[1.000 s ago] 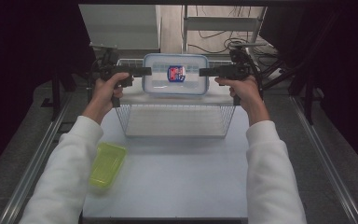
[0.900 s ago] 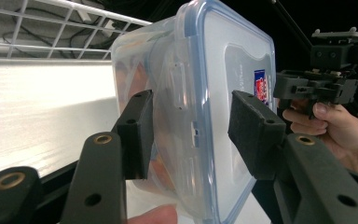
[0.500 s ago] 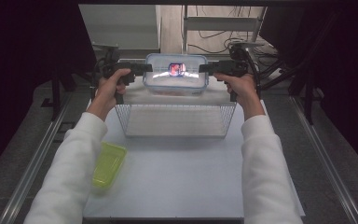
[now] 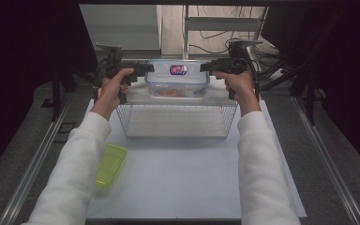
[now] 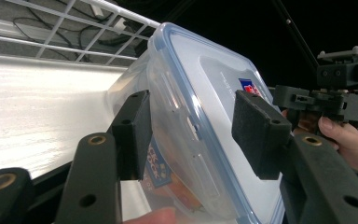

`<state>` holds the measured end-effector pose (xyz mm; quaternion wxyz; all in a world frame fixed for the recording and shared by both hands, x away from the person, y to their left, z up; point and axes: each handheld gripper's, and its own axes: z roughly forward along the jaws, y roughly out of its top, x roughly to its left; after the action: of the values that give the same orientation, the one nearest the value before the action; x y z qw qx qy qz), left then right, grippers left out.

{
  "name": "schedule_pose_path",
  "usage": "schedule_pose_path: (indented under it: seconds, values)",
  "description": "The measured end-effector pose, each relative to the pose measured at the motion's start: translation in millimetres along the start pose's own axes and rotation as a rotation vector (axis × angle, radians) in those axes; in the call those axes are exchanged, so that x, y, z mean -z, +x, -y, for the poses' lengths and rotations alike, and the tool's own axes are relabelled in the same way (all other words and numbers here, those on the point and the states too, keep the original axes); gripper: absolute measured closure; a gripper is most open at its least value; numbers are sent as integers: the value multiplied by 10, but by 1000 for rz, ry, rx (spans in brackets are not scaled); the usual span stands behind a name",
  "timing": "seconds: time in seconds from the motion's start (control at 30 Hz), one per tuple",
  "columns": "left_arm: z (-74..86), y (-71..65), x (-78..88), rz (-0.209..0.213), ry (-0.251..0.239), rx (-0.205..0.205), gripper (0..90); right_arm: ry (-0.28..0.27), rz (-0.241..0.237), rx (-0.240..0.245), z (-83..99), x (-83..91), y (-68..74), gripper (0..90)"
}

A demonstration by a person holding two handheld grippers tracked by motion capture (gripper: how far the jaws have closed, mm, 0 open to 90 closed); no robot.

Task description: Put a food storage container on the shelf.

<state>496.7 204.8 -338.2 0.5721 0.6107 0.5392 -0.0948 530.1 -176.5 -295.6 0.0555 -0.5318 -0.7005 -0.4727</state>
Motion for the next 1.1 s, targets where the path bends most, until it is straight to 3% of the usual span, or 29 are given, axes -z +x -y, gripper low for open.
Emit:
schedule_pose_path:
  seconds: [0.17,0.23,0.3,0.33,0.37,0.4,0.47,0.6,0.7,0.73,0.8,0.83,0.97,1.0,1.03,1.1]
  values:
    - [6,-17,-13,-11,-11,-3,461,-3,3,2,8,-1,11,477]
    - [12,-64,-2,-30,-38,-33,430,-15,-6,14,12,-1,24,412]
    - [11,-90,16,-37,-51,-50,400,-29,-6,20,15,9,35,400]
    - [2,-159,65,-54,-71,-88,378,-59,-14,44,22,50,58,389]
    - [2,-159,65,-54,-71,-88,358,-59,-14,44,22,50,58,389]
    - [6,-235,133,-65,-97,-123,351,-81,-9,85,33,113,99,370]
    - [25,-299,209,-74,-113,-158,341,-94,-2,138,57,186,151,358]
    - [102,-431,360,-98,-99,-234,317,-88,15,223,162,316,247,336]
    - [161,-496,448,-101,-95,-259,308,-60,55,284,280,388,308,331]
    - [243,-563,536,-102,-85,-287,307,-55,60,302,326,412,325,329]
    - [295,-597,577,-101,-79,-302,304,-47,60,330,417,465,354,326]
    - [409,-649,636,-99,-56,-340,303,-44,60,338,464,488,366,325]
    - [598,-697,698,-97,-11,-378,284,-34,64,367,611,544,406,324]
    - [738,-728,743,-100,10,-406,284,-25,57,387,724,576,433,323]
    - [738,-728,743,-100,10,-406,284,-20,57,397,783,594,446,323]
    - [961,-752,801,-127,49,-441,284,-6,54,420,902,632,462,323]
